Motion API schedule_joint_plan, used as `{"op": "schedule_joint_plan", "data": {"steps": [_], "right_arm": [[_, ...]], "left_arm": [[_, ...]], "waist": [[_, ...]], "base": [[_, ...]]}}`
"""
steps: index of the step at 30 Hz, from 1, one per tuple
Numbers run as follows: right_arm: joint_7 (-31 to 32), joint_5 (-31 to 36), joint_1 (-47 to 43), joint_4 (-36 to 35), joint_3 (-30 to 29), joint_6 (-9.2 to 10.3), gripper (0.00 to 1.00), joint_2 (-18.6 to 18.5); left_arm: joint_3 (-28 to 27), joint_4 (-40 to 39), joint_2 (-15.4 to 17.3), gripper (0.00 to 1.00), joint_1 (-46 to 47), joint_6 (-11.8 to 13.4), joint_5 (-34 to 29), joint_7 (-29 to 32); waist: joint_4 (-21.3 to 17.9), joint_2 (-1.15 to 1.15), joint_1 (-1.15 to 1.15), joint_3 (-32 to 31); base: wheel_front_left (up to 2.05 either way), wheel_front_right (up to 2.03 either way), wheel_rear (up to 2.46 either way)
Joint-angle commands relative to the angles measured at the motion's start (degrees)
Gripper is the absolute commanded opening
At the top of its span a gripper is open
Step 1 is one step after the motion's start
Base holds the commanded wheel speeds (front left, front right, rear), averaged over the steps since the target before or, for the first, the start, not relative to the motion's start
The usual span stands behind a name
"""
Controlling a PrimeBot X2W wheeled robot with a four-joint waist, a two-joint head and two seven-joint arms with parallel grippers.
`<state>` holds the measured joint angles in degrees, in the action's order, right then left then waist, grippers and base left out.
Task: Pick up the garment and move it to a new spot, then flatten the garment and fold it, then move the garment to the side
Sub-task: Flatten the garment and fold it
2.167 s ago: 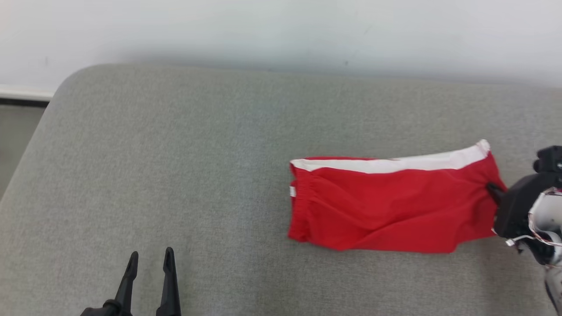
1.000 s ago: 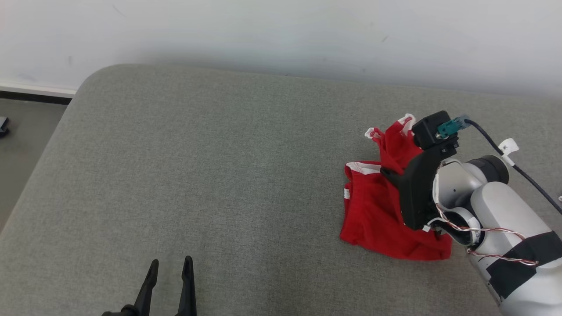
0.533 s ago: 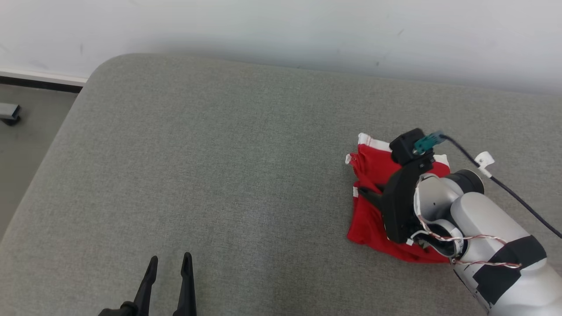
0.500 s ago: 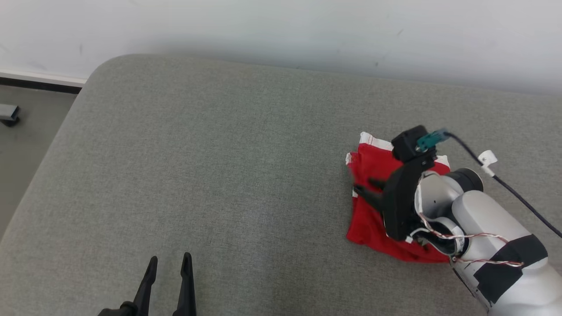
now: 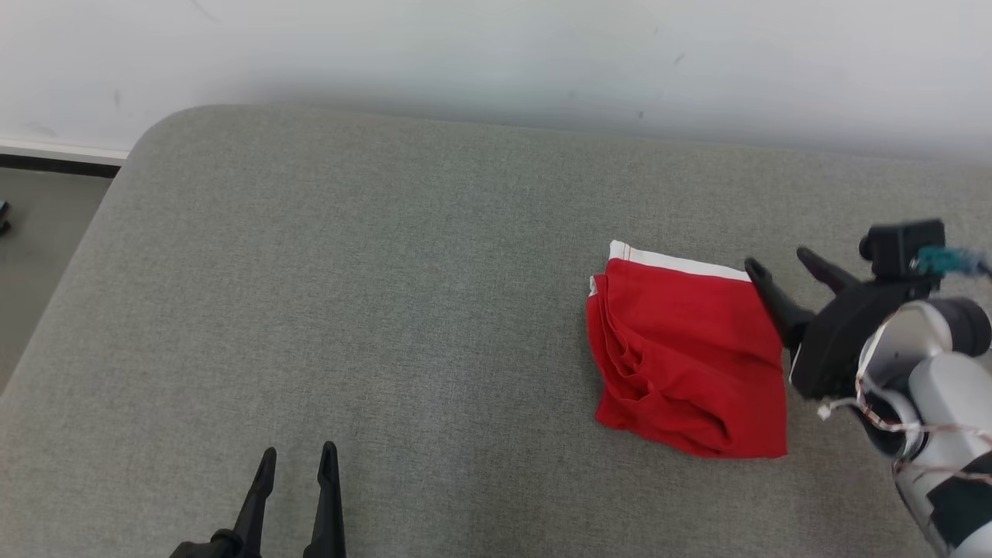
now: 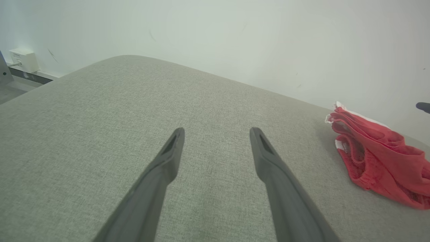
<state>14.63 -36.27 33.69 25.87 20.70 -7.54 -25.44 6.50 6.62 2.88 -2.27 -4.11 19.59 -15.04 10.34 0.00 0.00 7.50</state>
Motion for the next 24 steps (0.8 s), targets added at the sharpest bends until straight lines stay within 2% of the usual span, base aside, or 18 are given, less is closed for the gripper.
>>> {"op": "schedule_joint_plan", "data": {"steps": [1,2,8,17,24], "right_arm": [[-2.24,2.17,-1.56,0.94,0.6,0.13,0.5,0.21],[-3.53,3.53,-2.08,1.24,1.46,0.13,0.0,0.68],[-8.19,8.72,-4.54,2.35,10.65,0.14,0.0,3.14],[-11.72,8.18,-6.88,2.8,20.01,0.14,0.0,8.92],[-10.99,6.13,-8.66,1.41,25.88,0.14,0.0,10.24]], "left_arm": [[-0.01,-0.15,-0.01,1.0,0.81,-0.3,-0.18,-0.17],[-0.04,-0.14,0.0,1.0,0.89,-0.32,-0.16,-0.17],[-0.18,0.2,-0.01,1.0,1.22,-0.29,-0.17,-0.17],[-0.56,0.26,0.0,1.0,0.94,-0.23,-0.44,-0.17],[-1.0,0.55,0.01,1.0,0.47,-0.12,-0.53,-0.17]], "waist": [[0.06,0.0,0.0,0.44],[0.05,0.0,0.0,0.65],[0.02,0.0,0.0,1.23],[-0.59,0.0,0.0,0.93],[-2.01,0.0,0.0,0.3]], "base": [[0.0,0.0,0.0],[0.0,0.0,0.0],[0.0,0.0,0.0],[0.0,0.0,0.0],[0.0,0.0,0.0]]}}
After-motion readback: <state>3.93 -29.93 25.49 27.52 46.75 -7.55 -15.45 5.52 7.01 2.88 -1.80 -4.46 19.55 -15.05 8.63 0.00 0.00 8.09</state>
